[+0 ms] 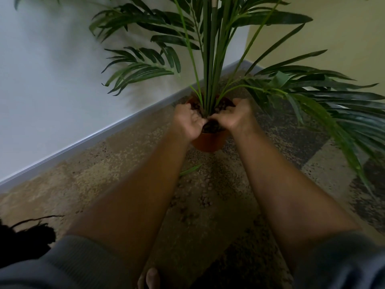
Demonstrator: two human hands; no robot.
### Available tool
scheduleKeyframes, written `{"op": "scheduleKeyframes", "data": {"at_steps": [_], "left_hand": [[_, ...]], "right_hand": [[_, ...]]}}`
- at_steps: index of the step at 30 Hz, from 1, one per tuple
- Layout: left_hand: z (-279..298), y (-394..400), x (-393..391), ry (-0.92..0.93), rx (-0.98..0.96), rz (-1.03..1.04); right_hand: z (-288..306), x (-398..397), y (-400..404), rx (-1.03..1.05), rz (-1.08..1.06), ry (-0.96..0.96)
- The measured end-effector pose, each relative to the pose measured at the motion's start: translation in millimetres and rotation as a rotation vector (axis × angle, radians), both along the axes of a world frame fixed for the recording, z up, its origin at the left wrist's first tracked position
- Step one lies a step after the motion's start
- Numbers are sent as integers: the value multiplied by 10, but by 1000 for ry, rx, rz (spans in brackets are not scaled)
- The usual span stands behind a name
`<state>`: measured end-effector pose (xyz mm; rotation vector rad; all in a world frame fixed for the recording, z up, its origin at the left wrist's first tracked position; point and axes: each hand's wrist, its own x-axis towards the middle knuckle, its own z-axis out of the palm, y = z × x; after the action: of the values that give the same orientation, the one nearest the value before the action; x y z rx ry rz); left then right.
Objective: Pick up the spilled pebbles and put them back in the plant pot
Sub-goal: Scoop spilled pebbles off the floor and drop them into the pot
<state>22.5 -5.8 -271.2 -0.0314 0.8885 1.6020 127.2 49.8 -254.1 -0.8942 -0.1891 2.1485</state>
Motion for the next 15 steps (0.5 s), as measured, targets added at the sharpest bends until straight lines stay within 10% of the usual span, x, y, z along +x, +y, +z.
{"op": "scheduleKeyframes", "data": {"at_steps": [15], "left_hand": [[-688,-485,155,311,-327,50]], "right_hand": [[-448,586,23,5,-201,-275]]}}
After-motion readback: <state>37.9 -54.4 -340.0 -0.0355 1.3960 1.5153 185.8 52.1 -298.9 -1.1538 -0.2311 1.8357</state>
